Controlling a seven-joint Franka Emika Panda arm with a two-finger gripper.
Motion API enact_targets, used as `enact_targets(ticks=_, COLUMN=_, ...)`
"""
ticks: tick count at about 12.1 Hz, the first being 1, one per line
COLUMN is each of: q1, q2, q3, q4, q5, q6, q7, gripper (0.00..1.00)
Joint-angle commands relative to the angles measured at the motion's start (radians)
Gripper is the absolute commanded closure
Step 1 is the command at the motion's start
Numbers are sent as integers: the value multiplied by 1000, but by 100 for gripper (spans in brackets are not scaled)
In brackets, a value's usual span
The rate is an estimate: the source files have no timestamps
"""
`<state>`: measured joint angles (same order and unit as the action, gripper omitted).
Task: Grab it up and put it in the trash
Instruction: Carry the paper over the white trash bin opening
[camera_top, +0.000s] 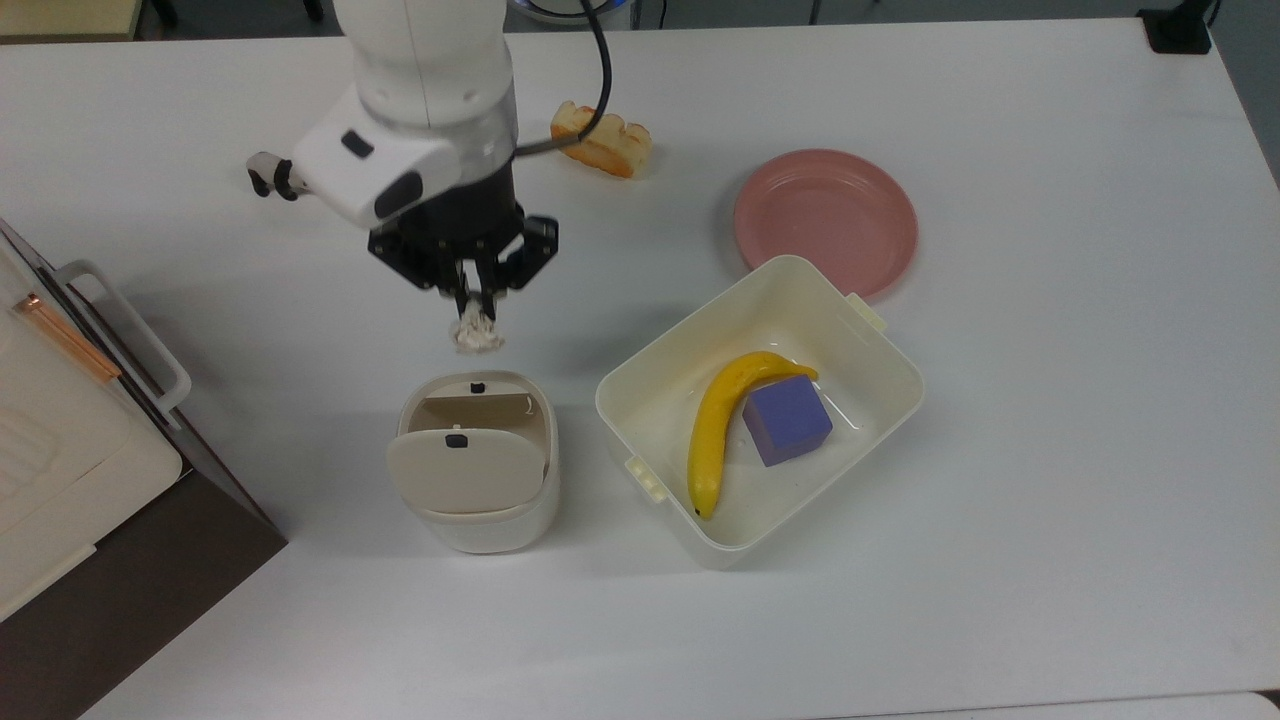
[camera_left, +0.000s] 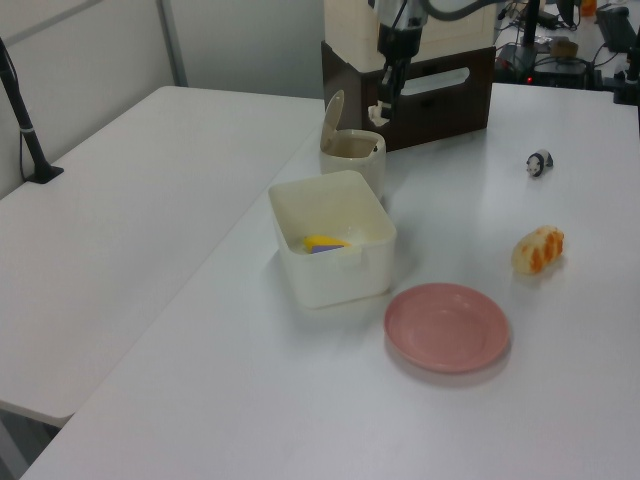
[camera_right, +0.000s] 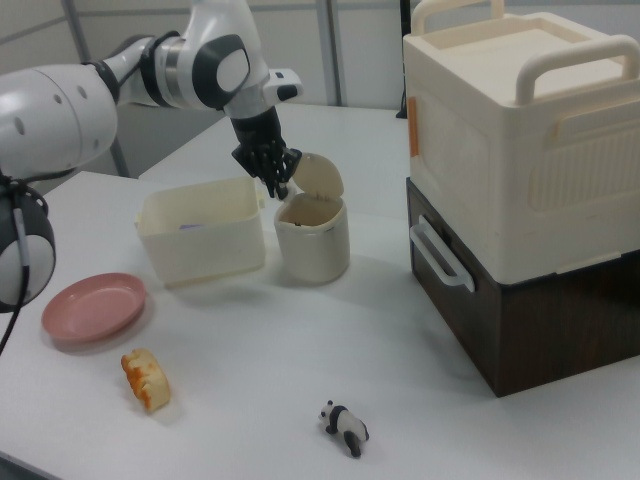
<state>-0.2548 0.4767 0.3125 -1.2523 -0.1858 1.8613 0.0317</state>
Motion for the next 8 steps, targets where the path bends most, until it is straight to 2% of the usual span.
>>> enact_targets(ticks=1, q1=57, q2=81, q3=-29, q4=51, q5=-75, q6=53, q7=83, gripper=84)
enact_targets(ticks=4, q1=104, q2=146, q3=-84, q4=131, q5=-80, q6=56, q7=112, gripper=84)
enact_targets(ticks=8, q1=108, q2=164, q3=-92, q4=134, q5=-81, q6=56, q7=114, gripper=84)
